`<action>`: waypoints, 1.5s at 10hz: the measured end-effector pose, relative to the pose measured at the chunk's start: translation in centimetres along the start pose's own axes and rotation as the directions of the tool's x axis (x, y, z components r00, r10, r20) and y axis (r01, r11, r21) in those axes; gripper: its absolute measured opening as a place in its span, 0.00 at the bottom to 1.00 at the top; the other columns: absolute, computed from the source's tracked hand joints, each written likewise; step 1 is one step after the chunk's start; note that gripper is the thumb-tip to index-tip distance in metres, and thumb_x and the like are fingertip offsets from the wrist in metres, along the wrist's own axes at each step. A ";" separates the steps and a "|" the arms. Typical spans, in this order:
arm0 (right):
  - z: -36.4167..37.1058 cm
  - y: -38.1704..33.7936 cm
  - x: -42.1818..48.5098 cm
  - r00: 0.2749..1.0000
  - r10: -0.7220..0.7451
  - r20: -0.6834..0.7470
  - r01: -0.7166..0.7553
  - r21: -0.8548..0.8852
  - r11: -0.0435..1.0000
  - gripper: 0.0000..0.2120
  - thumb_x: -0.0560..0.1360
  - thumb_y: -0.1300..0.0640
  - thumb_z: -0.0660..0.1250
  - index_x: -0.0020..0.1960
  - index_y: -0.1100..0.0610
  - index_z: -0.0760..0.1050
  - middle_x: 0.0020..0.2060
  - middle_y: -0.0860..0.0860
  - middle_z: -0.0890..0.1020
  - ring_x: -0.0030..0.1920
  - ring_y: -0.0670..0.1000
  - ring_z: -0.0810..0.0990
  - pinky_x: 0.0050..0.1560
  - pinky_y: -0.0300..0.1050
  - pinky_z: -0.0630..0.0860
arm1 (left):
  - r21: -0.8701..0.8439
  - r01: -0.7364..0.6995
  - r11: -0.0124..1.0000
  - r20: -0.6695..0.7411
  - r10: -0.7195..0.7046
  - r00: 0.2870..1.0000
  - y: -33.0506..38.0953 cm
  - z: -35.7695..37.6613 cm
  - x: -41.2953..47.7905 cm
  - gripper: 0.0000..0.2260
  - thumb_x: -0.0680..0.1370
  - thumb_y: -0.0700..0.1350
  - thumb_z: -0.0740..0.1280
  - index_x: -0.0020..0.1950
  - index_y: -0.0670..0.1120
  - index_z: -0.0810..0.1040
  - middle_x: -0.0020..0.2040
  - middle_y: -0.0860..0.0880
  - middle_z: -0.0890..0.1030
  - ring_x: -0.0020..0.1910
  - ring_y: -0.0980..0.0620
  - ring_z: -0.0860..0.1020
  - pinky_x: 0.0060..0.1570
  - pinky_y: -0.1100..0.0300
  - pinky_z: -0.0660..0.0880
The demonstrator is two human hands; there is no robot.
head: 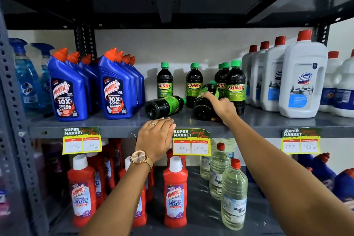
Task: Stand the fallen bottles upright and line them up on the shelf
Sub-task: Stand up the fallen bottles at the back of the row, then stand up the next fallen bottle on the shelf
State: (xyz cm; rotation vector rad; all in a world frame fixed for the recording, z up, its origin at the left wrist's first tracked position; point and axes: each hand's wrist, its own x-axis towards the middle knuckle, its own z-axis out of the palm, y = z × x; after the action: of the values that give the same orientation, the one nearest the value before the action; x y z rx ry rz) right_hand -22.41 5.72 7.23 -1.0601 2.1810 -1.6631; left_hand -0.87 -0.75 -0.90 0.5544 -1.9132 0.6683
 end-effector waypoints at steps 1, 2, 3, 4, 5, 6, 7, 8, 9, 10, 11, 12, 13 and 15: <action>0.0 -0.1 0.1 0.972 -0.189 -0.143 0.178 -0.086 0.980 0.35 0.64 0.32 0.68 0.53 0.63 0.76 0.49 0.58 0.82 0.53 0.62 0.80 0.53 0.53 0.77 | -0.001 0.012 1.000 -0.015 -0.012 1.000 0.0 0.3 -0.1 0.16 0.80 0.48 0.56 0.51 0.45 0.83 0.48 0.49 0.86 0.48 0.50 0.83 0.50 0.56 0.76; 0.4 -0.2 -0.6 0.945 -0.292 -0.149 0.233 -0.320 0.918 0.33 0.67 0.34 0.68 0.53 0.64 0.73 0.49 0.60 0.82 0.51 0.63 0.81 0.49 0.54 0.76 | -0.009 0.034 0.999 -0.037 -0.034 0.999 0.1 0.6 -0.1 0.16 0.80 0.47 0.57 0.51 0.44 0.84 0.47 0.49 0.86 0.48 0.49 0.83 0.50 0.56 0.76; 1.3 -0.5 -0.5 0.946 -0.300 -0.122 0.206 -0.486 0.849 0.39 0.69 0.33 0.66 0.63 0.65 0.68 0.56 0.61 0.80 0.57 0.65 0.79 0.52 0.55 0.74 | -0.003 0.035 0.999 -0.049 -0.035 0.998 0.1 0.7 -0.2 0.16 0.80 0.47 0.57 0.50 0.44 0.84 0.47 0.48 0.86 0.48 0.49 0.83 0.50 0.55 0.76; 2.1 -0.9 0.0 0.978 -0.200 -0.065 0.173 -0.296 0.939 0.46 0.69 0.38 0.71 0.72 0.68 0.58 0.63 0.63 0.76 0.63 0.65 0.76 0.59 0.57 0.74 | 0.001 0.035 0.999 -0.075 -0.035 0.997 0.1 1.0 -0.2 0.15 0.80 0.46 0.57 0.50 0.44 0.83 0.47 0.48 0.86 0.47 0.49 0.83 0.50 0.54 0.76; 2.5 -0.6 0.4 0.993 -0.117 0.026 0.117 -0.004 0.993 0.49 0.67 0.46 0.76 0.73 0.68 0.53 0.63 0.61 0.76 0.63 0.61 0.75 0.63 0.54 0.74 | -0.003 0.059 0.998 -0.125 -0.059 0.990 0.2 1.4 -0.3 0.15 0.80 0.46 0.57 0.50 0.44 0.84 0.47 0.48 0.86 0.47 0.49 0.83 0.50 0.55 0.74; 2.4 -0.1 1.1 0.989 -0.092 0.117 0.075 0.143 0.987 0.41 0.65 0.55 0.74 0.70 0.68 0.59 0.60 0.59 0.78 0.62 0.58 0.77 0.63 0.52 0.74 | -0.018 0.080 0.997 -0.141 -0.082 0.987 0.3 1.6 -0.2 0.16 0.81 0.47 0.57 0.49 0.44 0.84 0.47 0.48 0.86 0.47 0.50 0.83 0.51 0.57 0.72; 2.3 0.4 1.6 0.984 -0.102 0.150 0.080 0.141 0.987 0.32 0.64 0.57 0.74 0.63 0.68 0.70 0.58 0.61 0.80 0.60 0.59 0.78 0.61 0.53 0.75 | -0.026 0.094 0.995 -0.155 -0.097 0.983 0.4 1.9 -0.4 0.15 0.81 0.47 0.57 0.49 0.44 0.84 0.46 0.49 0.86 0.46 0.50 0.82 0.51 0.57 0.71; 2.5 0.6 1.4 0.987 -0.132 0.090 0.129 0.039 0.991 0.40 0.62 0.49 0.80 0.65 0.65 0.67 0.60 0.59 0.78 0.59 0.58 0.77 0.58 0.51 0.76 | -0.026 0.102 0.994 -0.172 -0.105 0.980 0.5 2.1 -0.4 0.16 0.81 0.47 0.57 0.48 0.44 0.84 0.46 0.48 0.86 0.46 0.49 0.82 0.50 0.56 0.72; 2.9 0.3 1.6 0.988 -0.130 0.087 0.137 -0.084 0.987 0.51 0.59 0.43 0.80 0.71 0.65 0.62 0.67 0.60 0.72 0.68 0.61 0.71 0.67 0.56 0.71 | -0.029 0.102 0.994 -0.171 -0.106 0.980 0.5 2.0 -0.4 0.15 0.81 0.46 0.57 0.48 0.44 0.84 0.46 0.48 0.86 0.46 0.49 0.82 0.50 0.56 0.71; 2.9 0.4 2.0 0.980 -0.137 0.144 0.138 0.005 0.990 0.29 0.64 0.55 0.77 0.60 0.64 0.71 0.57 0.60 0.79 0.64 0.61 0.75 0.61 0.52 0.75 | -0.028 0.100 0.995 -0.169 -0.104 0.980 0.6 1.9 -0.4 0.15 0.81 0.46 0.57 0.48 0.44 0.84 0.46 0.49 0.86 0.46 0.49 0.82 0.50 0.56 0.71; 2.7 0.7 2.0 0.979 -0.135 0.151 0.133 0.024 0.991 0.32 0.63 0.56 0.78 0.63 0.63 0.70 0.57 0.58 0.80 0.60 0.58 0.78 0.55 0.48 0.75 | -0.030 0.115 0.993 -0.157 -0.118 0.980 0.7 1.7 -0.4 0.16 0.81 0.46 0.57 0.48 0.44 0.84 0.46 0.49 0.86 0.46 0.50 0.82 0.50 0.56 0.71; 3.0 0.5 1.6 0.978 -0.180 0.104 0.189 -0.084 0.978 0.42 0.61 0.46 0.81 0.66 0.63 0.65 0.60 0.56 0.75 0.60 0.56 0.75 0.53 0.44 0.71 | -0.033 0.129 0.991 -0.142 -0.133 0.981 0.8 1.7 -0.3 0.16 0.80 0.46 0.57 0.48 0.44 0.84 0.46 0.49 0.86 0.46 0.50 0.82 0.50 0.56 0.71; 3.0 0.3 1.5 0.977 -0.177 0.122 0.184 -0.050 0.982 0.35 0.61 0.46 0.80 0.58 0.60 0.68 0.52 0.52 0.76 0.54 0.53 0.75 0.50 0.41 0.72 | -0.033 0.139 0.990 -0.122 -0.142 0.982 0.9 1.6 -0.3 0.16 0.80 0.46 0.57 0.48 0.44 0.84 0.46 0.49 0.86 0.46 0.49 0.82 0.50 0.55 0.72; 2.6 0.5 1.5 0.978 -0.162 0.130 0.169 -0.045 0.985 0.36 0.62 0.51 0.80 0.63 0.63 0.70 0.59 0.58 0.79 0.56 0.56 0.78 0.52 0.47 0.75 | -0.033 0.145 0.989 -0.116 -0.147 0.982 1.0 1.6 -0.3 0.16 0.80 0.46 0.56 0.48 0.44 0.84 0.46 0.49 0.86 0.45 0.49 0.82 0.50 0.56 0.71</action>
State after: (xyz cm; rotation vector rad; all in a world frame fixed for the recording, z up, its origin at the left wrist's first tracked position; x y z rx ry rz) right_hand -22.30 2.80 6.25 -1.3575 2.1204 -1.5602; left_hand -2.42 -1.05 -1.94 0.6199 -1.7491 0.5702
